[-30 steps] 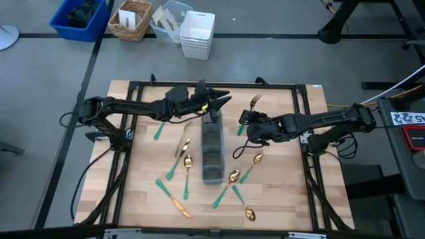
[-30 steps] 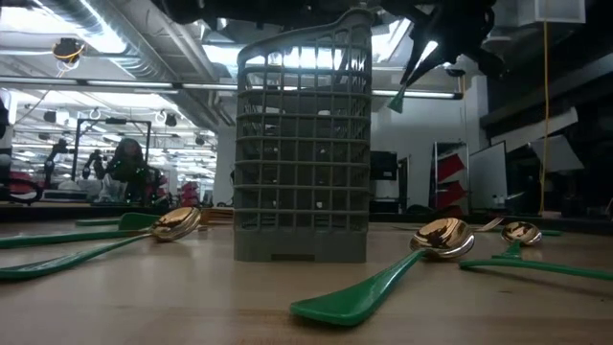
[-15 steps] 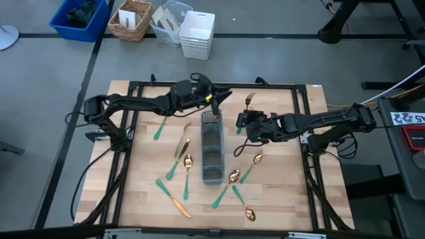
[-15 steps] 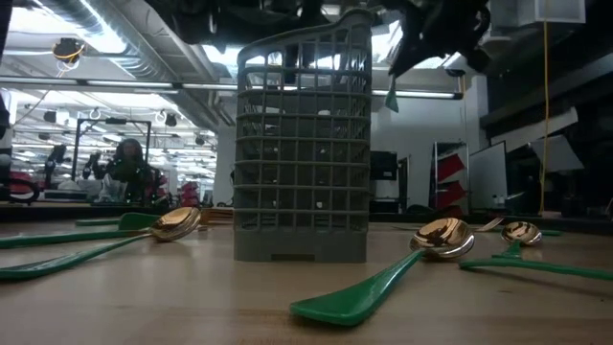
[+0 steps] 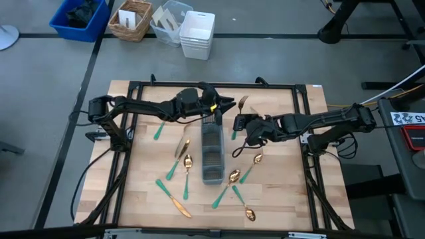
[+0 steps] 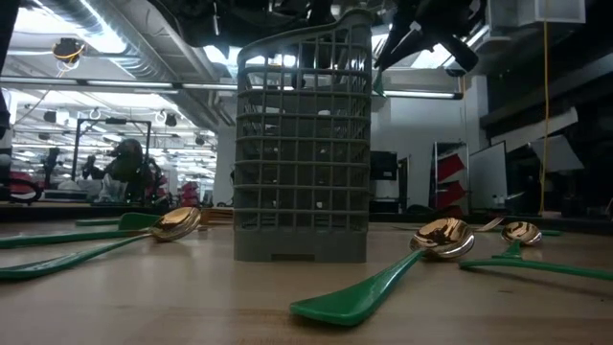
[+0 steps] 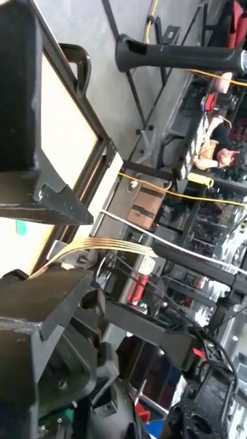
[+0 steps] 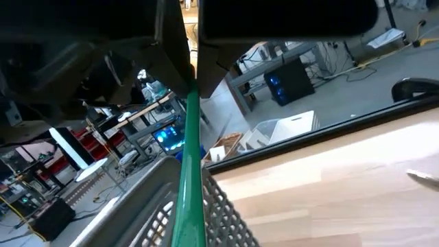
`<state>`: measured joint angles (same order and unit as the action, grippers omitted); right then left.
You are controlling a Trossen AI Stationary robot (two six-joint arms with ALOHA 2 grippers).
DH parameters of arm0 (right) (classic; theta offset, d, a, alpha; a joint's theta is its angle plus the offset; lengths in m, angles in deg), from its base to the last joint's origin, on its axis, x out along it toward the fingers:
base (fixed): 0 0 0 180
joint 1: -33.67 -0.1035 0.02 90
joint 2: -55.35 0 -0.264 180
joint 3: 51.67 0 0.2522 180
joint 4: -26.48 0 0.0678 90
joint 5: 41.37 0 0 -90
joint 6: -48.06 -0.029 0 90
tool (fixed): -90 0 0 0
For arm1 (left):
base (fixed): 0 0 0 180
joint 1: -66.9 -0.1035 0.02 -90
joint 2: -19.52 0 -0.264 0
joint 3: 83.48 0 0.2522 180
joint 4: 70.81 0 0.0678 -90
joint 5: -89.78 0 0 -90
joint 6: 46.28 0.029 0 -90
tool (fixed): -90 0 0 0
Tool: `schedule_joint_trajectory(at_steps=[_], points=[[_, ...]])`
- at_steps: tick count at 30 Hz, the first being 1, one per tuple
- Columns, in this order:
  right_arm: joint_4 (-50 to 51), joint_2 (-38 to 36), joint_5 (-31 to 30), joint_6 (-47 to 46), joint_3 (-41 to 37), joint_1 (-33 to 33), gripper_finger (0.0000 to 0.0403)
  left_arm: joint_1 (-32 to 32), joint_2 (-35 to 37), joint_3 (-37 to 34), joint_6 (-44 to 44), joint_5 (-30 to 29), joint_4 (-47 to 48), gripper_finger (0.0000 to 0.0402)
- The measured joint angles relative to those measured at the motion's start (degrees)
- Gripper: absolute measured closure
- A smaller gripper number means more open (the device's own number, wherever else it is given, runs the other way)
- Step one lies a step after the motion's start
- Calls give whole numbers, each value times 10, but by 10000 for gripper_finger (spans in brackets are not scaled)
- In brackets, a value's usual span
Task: Sort silverware
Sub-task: Put the green fork into the utensil rack
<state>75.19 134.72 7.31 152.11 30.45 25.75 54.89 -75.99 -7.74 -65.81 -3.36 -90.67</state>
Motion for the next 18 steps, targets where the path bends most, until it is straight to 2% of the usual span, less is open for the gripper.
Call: schedule_joint_trajectory(at_steps=[9,18], points=[[-50,0,19,0,0,0,388,0,0,0,-23,0,2,292],[-52,0,30,0,0,0,388,0,-3,0,-28,0,-2,292]])
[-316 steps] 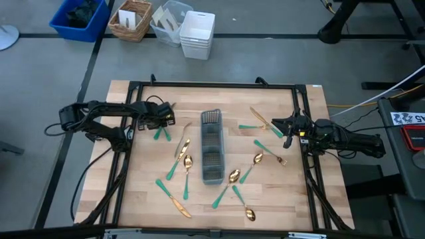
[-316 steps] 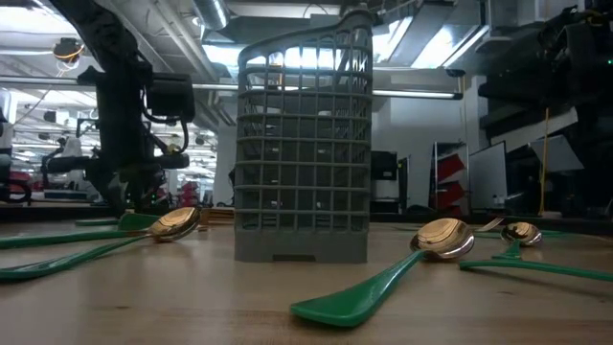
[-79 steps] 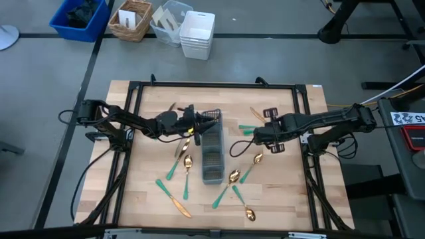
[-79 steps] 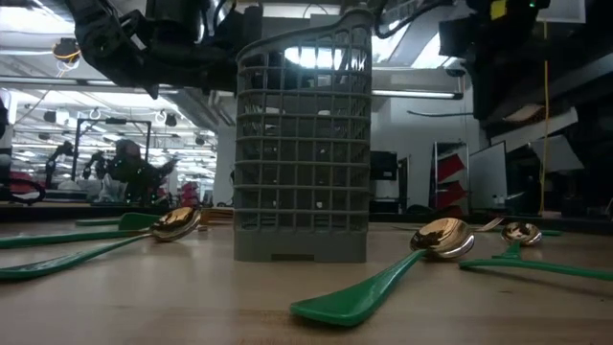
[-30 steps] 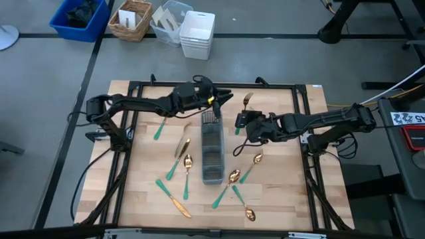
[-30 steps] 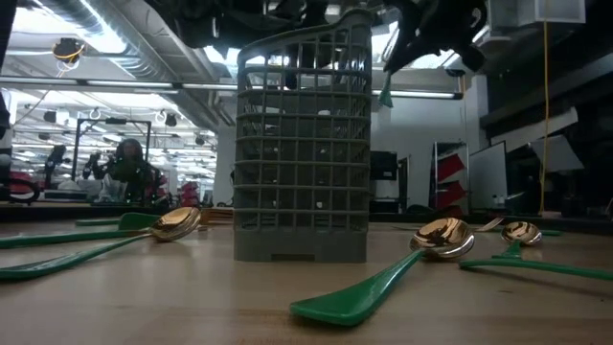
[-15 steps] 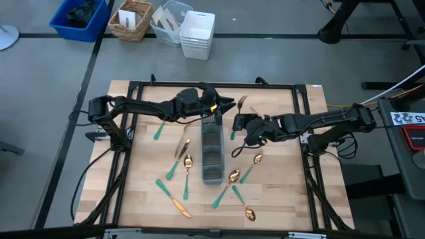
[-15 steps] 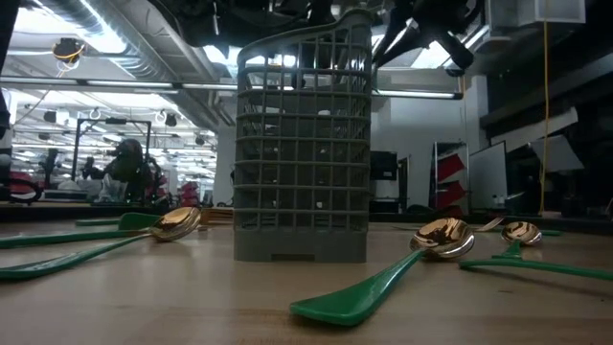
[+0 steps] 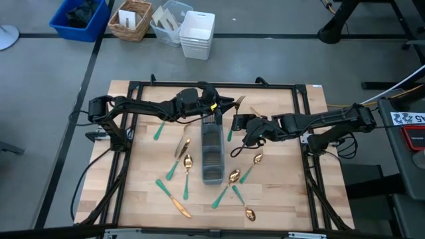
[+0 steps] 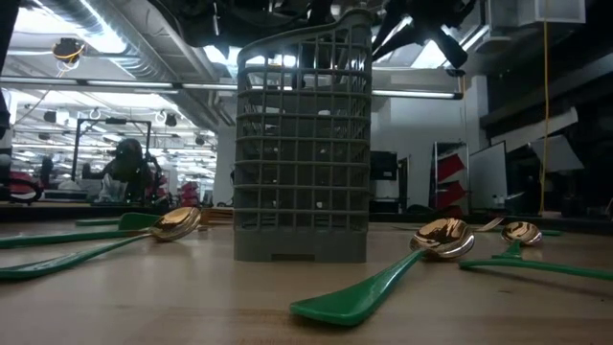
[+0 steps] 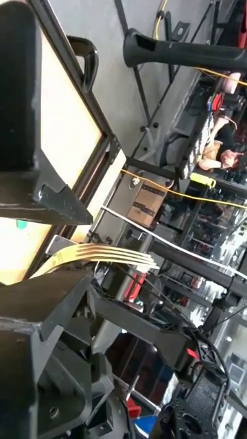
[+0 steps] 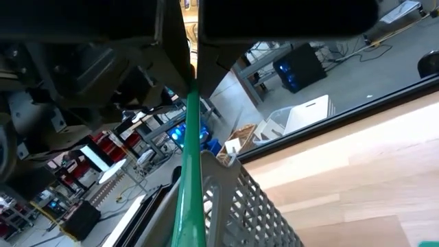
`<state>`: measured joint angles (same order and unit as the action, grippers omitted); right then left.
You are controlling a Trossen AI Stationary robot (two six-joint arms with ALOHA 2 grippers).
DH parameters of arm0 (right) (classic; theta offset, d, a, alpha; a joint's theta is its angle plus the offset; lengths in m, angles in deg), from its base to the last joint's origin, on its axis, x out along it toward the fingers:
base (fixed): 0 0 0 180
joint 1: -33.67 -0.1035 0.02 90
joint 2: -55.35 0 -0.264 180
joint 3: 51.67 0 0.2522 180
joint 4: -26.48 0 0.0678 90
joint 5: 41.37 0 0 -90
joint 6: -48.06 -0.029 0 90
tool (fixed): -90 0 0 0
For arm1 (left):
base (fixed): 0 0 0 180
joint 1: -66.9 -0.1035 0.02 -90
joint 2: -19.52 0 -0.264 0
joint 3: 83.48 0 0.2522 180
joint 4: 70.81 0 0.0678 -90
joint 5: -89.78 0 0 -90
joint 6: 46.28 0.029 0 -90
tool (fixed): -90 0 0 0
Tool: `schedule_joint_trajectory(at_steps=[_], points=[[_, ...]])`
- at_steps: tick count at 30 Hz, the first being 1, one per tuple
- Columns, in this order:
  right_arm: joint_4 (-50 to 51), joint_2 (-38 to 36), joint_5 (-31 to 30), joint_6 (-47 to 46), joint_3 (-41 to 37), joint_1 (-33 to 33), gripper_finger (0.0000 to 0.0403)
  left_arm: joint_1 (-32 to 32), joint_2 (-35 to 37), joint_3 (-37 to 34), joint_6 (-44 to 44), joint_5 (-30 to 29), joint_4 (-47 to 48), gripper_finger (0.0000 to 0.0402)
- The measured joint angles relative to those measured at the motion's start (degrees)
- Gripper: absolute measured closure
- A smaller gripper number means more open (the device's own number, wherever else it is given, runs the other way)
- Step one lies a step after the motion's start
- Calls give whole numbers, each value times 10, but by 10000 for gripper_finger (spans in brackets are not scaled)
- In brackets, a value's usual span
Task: Sort silverware
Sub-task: Put the green fork into the utensil rack
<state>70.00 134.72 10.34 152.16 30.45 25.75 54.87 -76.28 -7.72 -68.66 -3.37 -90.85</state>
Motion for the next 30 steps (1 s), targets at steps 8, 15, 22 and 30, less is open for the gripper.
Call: schedule_joint_trajectory(at_steps=[8,15,22,30], points=[[-15,0,6,-1,-1,1,388,0,-21,0,-2,0,-18,293],[-19,0,15,-1,-1,1,388,0,-35,0,-6,1,-45,293],[-18,0,15,-1,-1,1,388,0,-35,0,18,2,-47,334],[-18,2,18,-1,-1,1,388,1,-35,1,9,4,-52,390]])
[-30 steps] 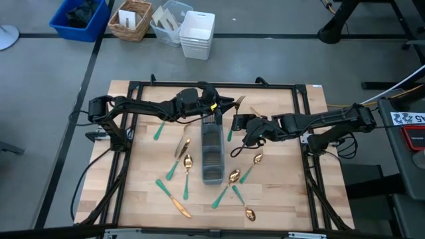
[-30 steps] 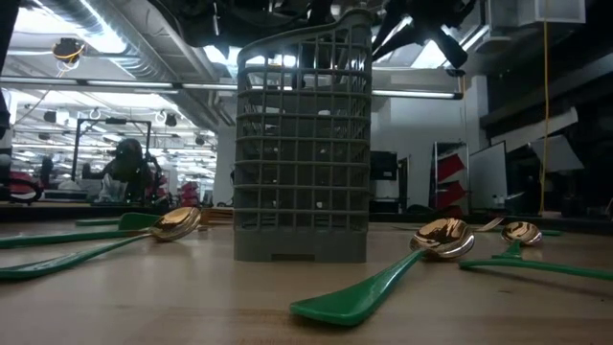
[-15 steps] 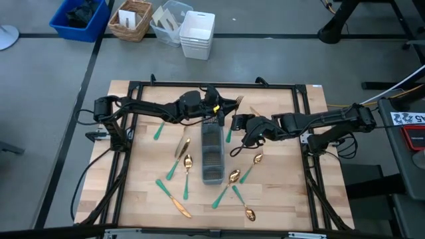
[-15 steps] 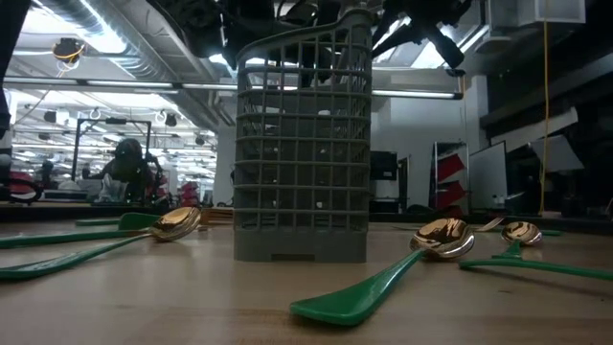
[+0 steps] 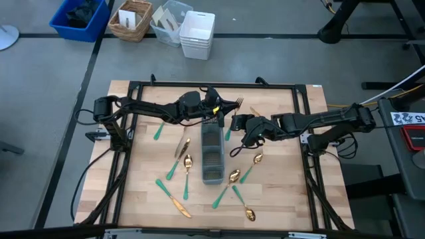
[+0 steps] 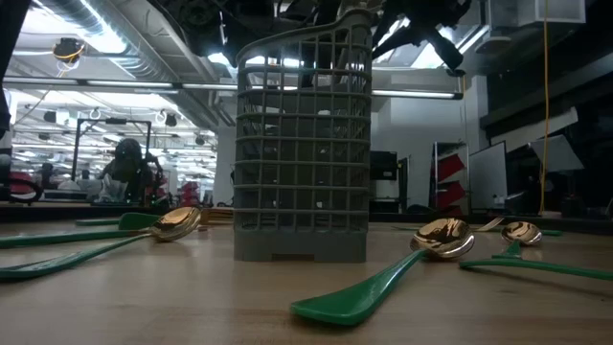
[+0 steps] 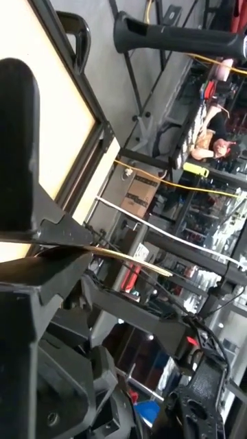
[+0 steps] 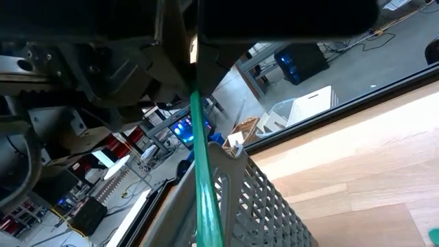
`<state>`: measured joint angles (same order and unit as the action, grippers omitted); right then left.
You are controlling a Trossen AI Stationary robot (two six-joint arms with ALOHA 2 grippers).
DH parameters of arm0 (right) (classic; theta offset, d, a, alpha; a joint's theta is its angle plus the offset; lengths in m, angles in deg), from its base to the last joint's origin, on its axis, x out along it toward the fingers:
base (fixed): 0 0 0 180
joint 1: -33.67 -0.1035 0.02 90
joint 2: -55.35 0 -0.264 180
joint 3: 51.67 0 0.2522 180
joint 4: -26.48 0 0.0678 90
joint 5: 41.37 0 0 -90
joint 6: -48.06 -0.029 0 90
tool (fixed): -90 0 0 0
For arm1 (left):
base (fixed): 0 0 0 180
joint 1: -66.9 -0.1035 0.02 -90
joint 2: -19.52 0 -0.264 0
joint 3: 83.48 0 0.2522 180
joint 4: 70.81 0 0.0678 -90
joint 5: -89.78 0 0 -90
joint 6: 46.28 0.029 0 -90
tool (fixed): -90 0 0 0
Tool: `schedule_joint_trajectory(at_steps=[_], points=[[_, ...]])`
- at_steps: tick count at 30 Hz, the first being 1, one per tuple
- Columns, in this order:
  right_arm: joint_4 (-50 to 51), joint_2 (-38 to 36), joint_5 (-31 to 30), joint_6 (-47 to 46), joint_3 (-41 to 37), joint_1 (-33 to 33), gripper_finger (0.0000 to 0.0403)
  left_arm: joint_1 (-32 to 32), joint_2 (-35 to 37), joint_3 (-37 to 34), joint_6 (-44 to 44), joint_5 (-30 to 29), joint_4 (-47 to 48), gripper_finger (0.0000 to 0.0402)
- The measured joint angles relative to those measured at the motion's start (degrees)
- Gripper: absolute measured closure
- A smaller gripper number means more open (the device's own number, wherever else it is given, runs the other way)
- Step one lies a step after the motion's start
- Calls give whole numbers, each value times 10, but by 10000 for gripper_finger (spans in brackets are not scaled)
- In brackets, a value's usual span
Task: Sort silverware
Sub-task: Put the green fork into the utensil rack
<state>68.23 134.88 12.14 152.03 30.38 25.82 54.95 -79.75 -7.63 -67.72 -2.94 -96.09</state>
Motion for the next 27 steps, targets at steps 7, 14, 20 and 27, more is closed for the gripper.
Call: schedule_joint_trajectory(at_steps=[7,14,20,27], points=[[0,0,-2,-84,0,0,375,0,0,0,-15,-1,-6,397],[-7,-3,-9,-202,2,-1,302,-3,-2,-3,-3,-13,0,400],[6,-3,-66,-321,2,-1,280,-16,1,-3,-8,-7,-9,401],[106,-24,-105,-495,1,-1,291,-29,11,-2,-7,-6,-36,401]])
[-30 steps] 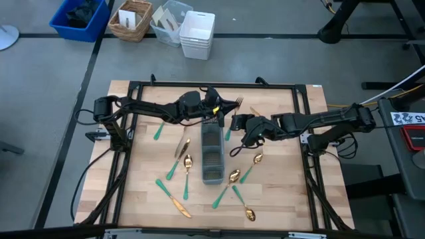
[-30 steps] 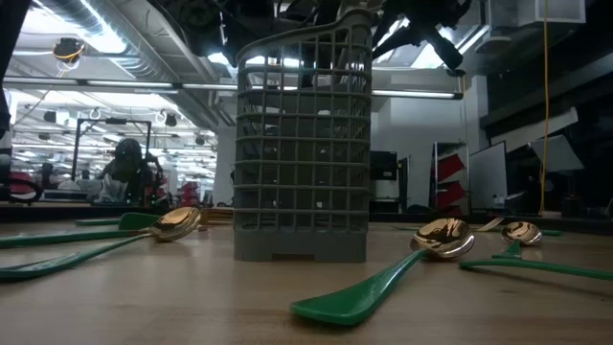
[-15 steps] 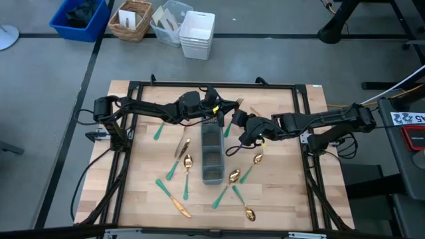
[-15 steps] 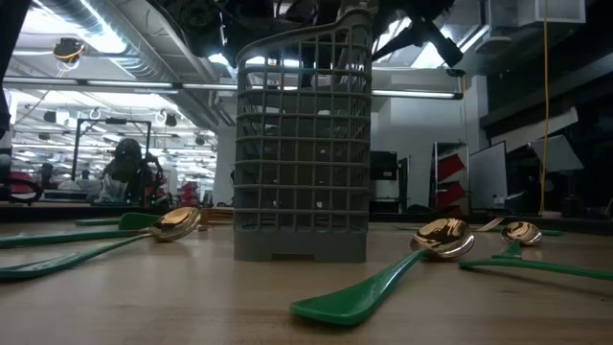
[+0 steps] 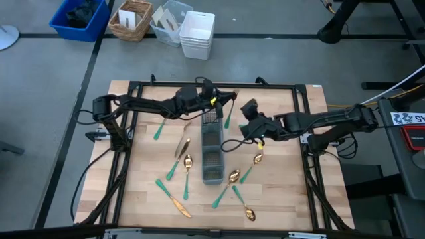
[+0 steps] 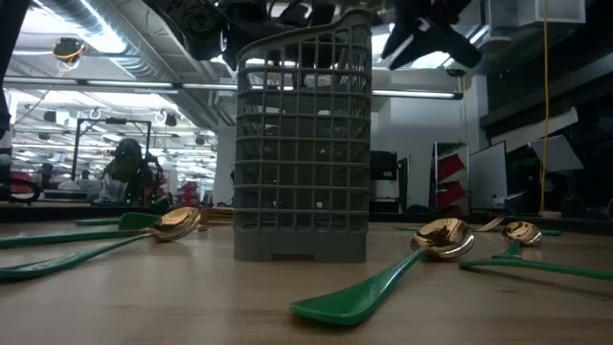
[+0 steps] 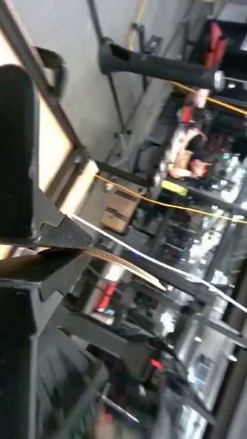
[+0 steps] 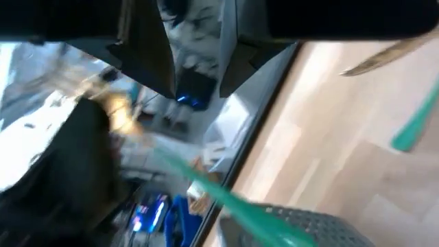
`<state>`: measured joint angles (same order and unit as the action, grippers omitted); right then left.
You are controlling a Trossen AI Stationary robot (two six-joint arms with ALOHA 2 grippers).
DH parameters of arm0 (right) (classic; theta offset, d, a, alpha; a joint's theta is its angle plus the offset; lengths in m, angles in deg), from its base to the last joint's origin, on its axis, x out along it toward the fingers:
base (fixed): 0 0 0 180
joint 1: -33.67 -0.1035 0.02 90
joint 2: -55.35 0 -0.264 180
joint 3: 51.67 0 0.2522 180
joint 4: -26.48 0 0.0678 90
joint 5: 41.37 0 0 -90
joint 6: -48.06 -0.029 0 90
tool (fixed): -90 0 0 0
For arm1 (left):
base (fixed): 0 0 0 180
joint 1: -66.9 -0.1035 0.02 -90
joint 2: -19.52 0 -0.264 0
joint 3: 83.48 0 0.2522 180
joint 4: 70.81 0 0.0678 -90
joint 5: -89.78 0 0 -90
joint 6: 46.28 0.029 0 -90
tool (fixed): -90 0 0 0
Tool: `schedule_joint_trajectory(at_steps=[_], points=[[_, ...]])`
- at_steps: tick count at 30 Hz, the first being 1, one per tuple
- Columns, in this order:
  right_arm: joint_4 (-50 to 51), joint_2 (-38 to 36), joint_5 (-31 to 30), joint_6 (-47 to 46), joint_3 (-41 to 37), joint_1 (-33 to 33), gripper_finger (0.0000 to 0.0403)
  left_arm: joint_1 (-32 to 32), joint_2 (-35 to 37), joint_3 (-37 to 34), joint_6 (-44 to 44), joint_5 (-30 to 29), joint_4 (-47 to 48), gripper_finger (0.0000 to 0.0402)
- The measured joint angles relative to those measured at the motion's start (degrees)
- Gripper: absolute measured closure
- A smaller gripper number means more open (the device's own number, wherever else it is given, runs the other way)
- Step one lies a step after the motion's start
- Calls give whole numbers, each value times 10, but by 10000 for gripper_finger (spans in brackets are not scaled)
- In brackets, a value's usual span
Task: Sort silverware
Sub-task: Put the green fork into the utensil rack
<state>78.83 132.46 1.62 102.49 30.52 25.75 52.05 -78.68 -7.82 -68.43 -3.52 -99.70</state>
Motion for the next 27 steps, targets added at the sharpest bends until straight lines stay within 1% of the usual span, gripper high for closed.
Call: schedule_joint_trajectory(at_steps=[5,7,12,15,18,21,23,27], points=[[105,-44,2,-161,0,0,292,-3,9,0,11,43,-34,401],[143,-65,23,-225,0,0,292,-3,19,0,13,59,-31,401],[206,-103,154,-351,0,1,292,-3,55,0,69,90,-28,401],[222,-109,228,-410,-2,1,292,-3,88,1,115,105,5,401],[223,-111,277,-458,-17,1,292,-2,119,2,175,106,91,402],[212,-111,291,-492,-50,1,292,0,133,1,213,87,174,401],[209,-111,291,-501,-75,1,292,2,134,-5,231,70,191,401],[176,-110,298,-516,-124,1,292,1,134,-34,272,48,187,401]])
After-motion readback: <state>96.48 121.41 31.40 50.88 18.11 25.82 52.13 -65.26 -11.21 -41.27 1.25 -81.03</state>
